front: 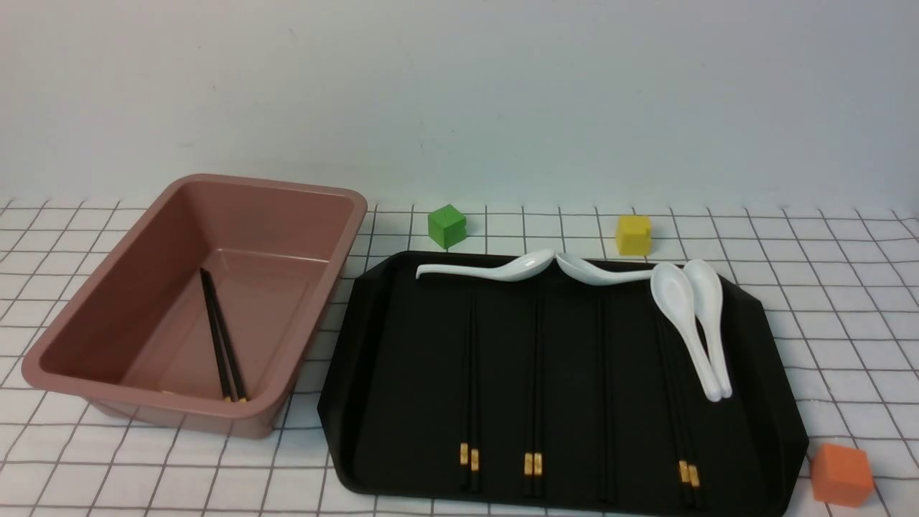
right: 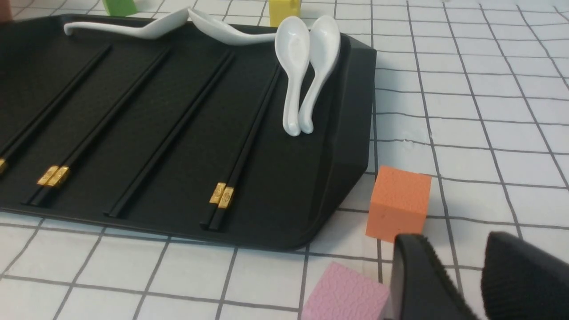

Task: On white black tablecloth take chopsticks from black tray and put them in box.
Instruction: 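Reach over to the black tray and grasp a pair of chopsticks with the left gripper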

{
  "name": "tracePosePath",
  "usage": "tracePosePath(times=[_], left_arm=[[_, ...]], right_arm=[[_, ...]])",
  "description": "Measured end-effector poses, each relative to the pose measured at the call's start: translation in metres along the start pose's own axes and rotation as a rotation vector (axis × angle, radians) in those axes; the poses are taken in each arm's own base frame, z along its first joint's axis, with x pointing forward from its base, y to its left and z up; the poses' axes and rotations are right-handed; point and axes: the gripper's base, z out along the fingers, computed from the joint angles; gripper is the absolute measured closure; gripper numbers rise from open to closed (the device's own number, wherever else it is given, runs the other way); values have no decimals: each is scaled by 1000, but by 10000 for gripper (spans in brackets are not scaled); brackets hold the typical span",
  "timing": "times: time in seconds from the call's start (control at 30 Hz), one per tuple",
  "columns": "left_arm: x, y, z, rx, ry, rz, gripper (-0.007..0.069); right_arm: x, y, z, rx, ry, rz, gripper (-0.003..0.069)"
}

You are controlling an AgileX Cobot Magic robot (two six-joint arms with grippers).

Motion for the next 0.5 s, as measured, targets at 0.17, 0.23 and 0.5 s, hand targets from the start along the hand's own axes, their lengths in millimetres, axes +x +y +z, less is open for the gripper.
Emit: tracePosePath(times=[0.17, 0.23, 0.5], left_arm=[[1, -11, -1, 119, 44, -526, 511], [-1, -14, -1, 152, 38, -633, 511], [-23, -17, -5, 284, -146, -936, 511]], right_arm=[[0, 0, 0, 0, 0, 0, 419], [0, 0, 0, 0, 0, 0, 419], [0, 0, 0, 0, 0, 0, 419]])
